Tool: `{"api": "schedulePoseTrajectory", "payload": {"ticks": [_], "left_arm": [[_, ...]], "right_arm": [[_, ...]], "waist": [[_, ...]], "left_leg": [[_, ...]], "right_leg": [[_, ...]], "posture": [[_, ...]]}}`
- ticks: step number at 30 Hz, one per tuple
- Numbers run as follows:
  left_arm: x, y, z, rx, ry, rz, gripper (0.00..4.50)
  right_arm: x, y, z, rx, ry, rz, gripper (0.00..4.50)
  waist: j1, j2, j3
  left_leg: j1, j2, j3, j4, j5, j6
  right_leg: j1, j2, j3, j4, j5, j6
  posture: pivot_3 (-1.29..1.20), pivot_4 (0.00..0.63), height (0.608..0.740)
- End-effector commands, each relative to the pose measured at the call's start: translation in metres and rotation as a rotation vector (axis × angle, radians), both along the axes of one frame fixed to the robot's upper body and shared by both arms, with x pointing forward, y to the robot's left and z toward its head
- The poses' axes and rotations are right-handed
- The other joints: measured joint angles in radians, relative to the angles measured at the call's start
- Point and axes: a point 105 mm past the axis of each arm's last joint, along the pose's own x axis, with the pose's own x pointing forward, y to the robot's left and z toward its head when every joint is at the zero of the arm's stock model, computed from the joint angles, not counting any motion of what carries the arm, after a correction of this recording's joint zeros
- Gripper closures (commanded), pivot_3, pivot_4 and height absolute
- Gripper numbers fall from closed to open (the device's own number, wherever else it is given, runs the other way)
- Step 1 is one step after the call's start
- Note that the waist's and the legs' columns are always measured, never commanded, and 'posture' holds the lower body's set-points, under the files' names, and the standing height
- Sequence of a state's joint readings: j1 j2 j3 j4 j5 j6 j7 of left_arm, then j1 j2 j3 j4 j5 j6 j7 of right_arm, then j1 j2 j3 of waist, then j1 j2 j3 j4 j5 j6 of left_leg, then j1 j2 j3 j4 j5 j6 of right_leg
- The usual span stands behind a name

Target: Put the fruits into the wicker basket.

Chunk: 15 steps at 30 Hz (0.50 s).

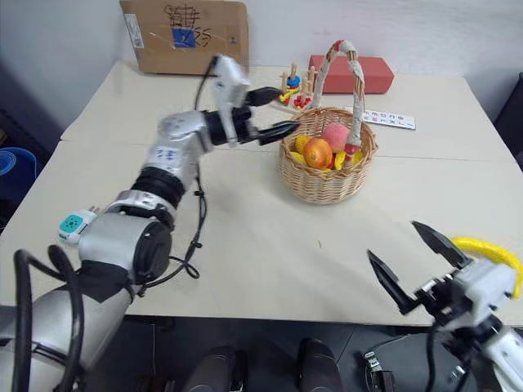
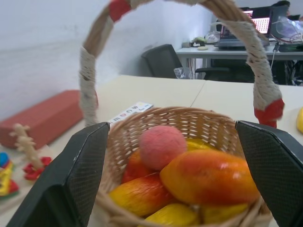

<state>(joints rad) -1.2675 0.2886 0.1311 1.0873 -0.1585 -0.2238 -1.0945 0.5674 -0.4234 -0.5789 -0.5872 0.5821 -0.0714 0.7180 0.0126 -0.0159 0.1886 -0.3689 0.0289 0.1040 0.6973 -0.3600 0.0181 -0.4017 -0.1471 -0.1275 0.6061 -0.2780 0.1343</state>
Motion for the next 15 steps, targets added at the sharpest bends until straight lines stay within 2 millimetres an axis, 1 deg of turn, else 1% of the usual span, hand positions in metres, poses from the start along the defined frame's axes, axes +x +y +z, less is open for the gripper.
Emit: {"api": "schedulePoseTrajectory", "payload": {"ticks": [1,3,4,5,7,8,9,10,12,15], "left_arm": [[-0.025,0.036,-0.009,0.093,-0.088,-0.094,0.04],[-0.032,0.056,-0.021,0.15,-0.071,-0.074,0.04],[-0.035,0.062,-0.024,0.154,-0.053,-0.07,0.04],[-0.044,0.072,-0.035,0.181,-0.016,-0.078,0.04],[-0.07,0.091,-0.073,0.335,0.07,-0.112,0.04],[-0.085,0.098,-0.09,0.389,0.122,-0.134,0.04],[-0.095,0.101,-0.099,0.399,0.163,-0.142,0.04],[-0.103,0.103,-0.103,0.383,0.195,-0.142,0.04],[-0.112,0.101,-0.105,0.357,0.228,-0.142,0.04],[-0.121,0.096,-0.104,0.33,0.258,-0.145,0.04]], "right_arm": [[-0.025,-0.036,0.005,-0.052,-0.052,-0.176,0.0],[-0.041,-0.056,-0.002,-0.072,-0.036,-0.282,0.0],[-0.047,-0.063,-0.006,-0.086,-0.025,-0.316,0.0],[-0.06,-0.074,-0.014,-0.095,0.008,-0.37,0.0],[-0.086,-0.093,-0.03,-0.108,0.081,-0.476,0.0],[-0.098,-0.1,-0.037,-0.113,0.113,-0.522,0.0],[-0.107,-0.106,-0.041,-0.113,0.131,-0.554,0.0],[-0.113,-0.11,-0.044,-0.11,0.146,-0.582,0.0],[-0.119,-0.115,-0.047,-0.114,0.164,-0.599,0.0],[-0.117,-0.121,-0.043,-0.136,0.183,-0.572,0.0]], "waist": [[-0.001,0.0,0.0],[-0.002,0.0,0.0],[0.0,0.0,0.0],[0.006,0.0,0.0],[0.009,0.002,-0.001],[0.006,0.007,-0.004],[0.006,0.011,-0.006],[0.005,0.014,-0.007],[0.007,0.014,-0.006],[0.006,0.013,-0.006]], "left_leg": [[0.0,0.0,0.0,0.0,0.0,0.0],[0.0,0.0,0.0,0.001,0.0,0.0],[0.0,0.0,0.0,0.001,0.0,0.0],[-0.001,0.0,0.0,0.001,0.0,0.0],[0.0,0.0,-0.001,0.002,0.0,0.0],[0.001,0.001,-0.002,0.001,-0.001,0.0],[0.003,0.001,-0.005,-0.001,-0.003,0.0],[0.005,0.001,-0.006,-0.002,-0.005,-0.001],[0.004,0.002,-0.005,0.0,-0.005,0.0],[0.004,0.003,-0.006,0.003,-0.005,0.003]], "right_leg": [[0.0,0.0,0.001,0.0,0.0,0.0],[0.0,0.0,0.001,0.0,0.0,0.0],[0.0,0.0,0.002,0.0,0.0,0.0],[0.0,0.0,0.002,0.0,0.0,0.0],[0.0,0.0,0.002,0.0,0.0,0.0],[0.0,0.0,0.003,0.001,0.0,-0.001],[0.0,0.0,0.004,0.001,-0.001,-0.002],[0.0,0.0,0.005,0.002,-0.001,-0.003],[0.0,0.0,0.007,0.002,-0.001,-0.003],[0.001,-0.002,0.013,-0.002,0.0,-0.001]], "posture": [[0.0,0.15,0.74],[0.0,0.15,0.74],[0.0,0.15,0.74],[0.0,0.15,0.74],[0.0,0.15,0.74],[0.0,0.15,0.74],[0.0,0.15,0.74],[0.0,0.15,0.74],[0.0,0.15,0.74],[0.0,0.15,0.74]]}}
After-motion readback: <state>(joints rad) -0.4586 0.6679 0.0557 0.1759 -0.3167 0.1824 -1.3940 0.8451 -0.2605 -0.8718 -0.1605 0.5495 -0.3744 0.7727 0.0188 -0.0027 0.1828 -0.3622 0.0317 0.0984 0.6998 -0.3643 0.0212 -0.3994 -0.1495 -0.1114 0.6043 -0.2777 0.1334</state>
